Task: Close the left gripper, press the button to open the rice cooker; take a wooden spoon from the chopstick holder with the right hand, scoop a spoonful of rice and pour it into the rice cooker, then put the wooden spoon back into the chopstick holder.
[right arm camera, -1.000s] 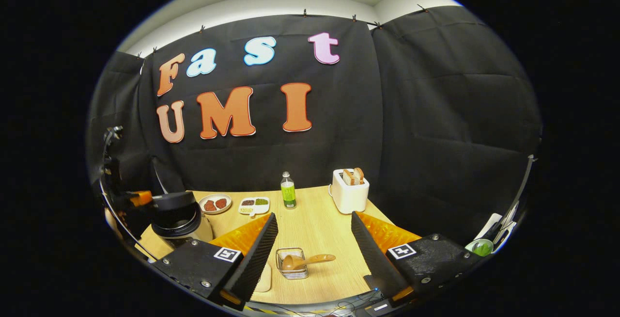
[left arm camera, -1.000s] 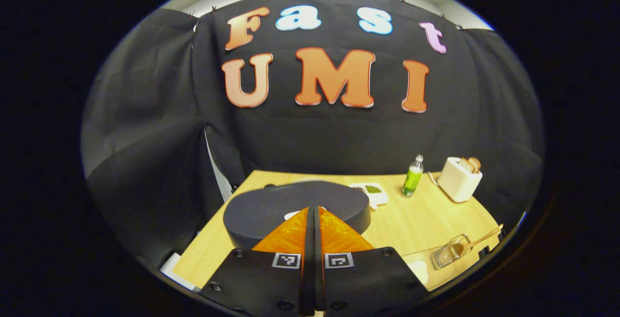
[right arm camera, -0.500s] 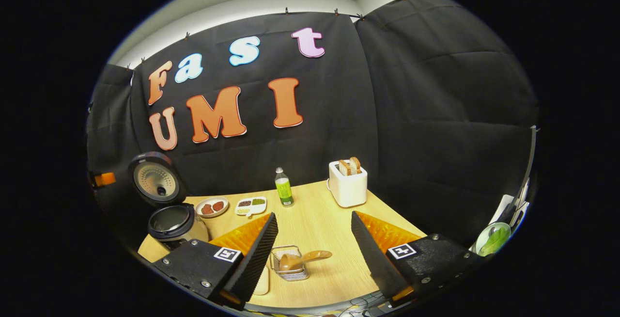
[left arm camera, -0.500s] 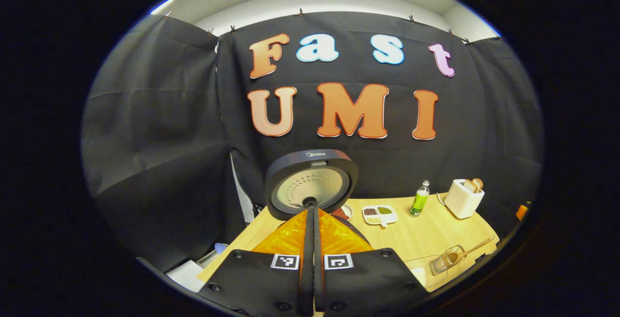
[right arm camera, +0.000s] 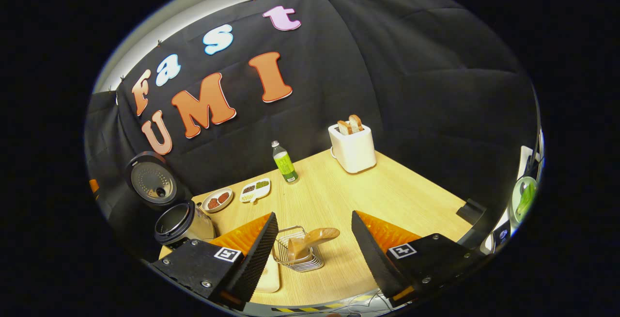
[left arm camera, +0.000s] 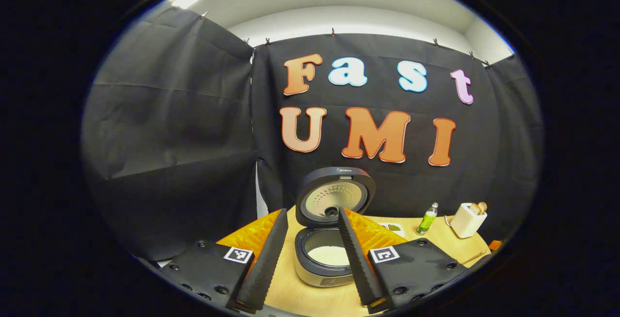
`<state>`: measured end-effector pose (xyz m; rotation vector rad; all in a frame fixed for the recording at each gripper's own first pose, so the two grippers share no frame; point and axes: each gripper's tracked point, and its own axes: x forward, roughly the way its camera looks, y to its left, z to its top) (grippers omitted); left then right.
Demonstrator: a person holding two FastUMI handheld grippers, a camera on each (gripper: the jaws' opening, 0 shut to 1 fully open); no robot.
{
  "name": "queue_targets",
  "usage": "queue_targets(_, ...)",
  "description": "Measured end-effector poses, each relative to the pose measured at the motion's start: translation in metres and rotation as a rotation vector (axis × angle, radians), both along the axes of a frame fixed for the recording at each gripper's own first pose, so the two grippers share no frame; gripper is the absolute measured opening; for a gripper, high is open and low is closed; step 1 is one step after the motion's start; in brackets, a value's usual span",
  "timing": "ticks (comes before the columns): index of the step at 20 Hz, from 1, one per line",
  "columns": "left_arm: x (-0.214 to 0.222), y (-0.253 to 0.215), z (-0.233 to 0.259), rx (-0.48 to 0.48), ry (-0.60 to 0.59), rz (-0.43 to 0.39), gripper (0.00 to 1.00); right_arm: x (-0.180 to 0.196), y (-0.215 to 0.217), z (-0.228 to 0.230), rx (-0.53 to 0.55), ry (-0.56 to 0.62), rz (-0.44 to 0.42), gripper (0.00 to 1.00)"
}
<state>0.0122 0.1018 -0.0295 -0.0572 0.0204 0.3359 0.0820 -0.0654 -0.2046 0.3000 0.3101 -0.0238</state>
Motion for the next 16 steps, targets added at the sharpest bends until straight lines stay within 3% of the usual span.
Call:
queue_targets(4, -0.019, 0.023, -0.003, 0.017, 0.014, 0.092, 0.8, 0.007, 0.003, -0.025, 0.039, 0.044, 0.002, 0.95)
queue_targets(9, -0.035, 0.035, -0.003, 0.057, 0.041, 0.148, 0.91, 0.018, 0.017, -0.063, 0.105, 0.14, 0.03, 0.92)
queue_targets(13, -0.042, 0.042, -0.006, 0.071, 0.059, 0.181, 0.97, 0.027, 0.027, -0.071, 0.138, 0.15, 0.046, 0.68)
queue_targets(15, -0.043, 0.042, -0.01, 0.076, 0.072, 0.194, 0.97, 0.032, 0.03, -0.071, 0.162, 0.159, 0.044, 0.46)
queue_targets(16, -0.043, 0.043, -0.013, 0.08, 0.08, 0.198, 0.98, 0.032, 0.03, -0.069, 0.171, 0.158, 0.039, 0.46)
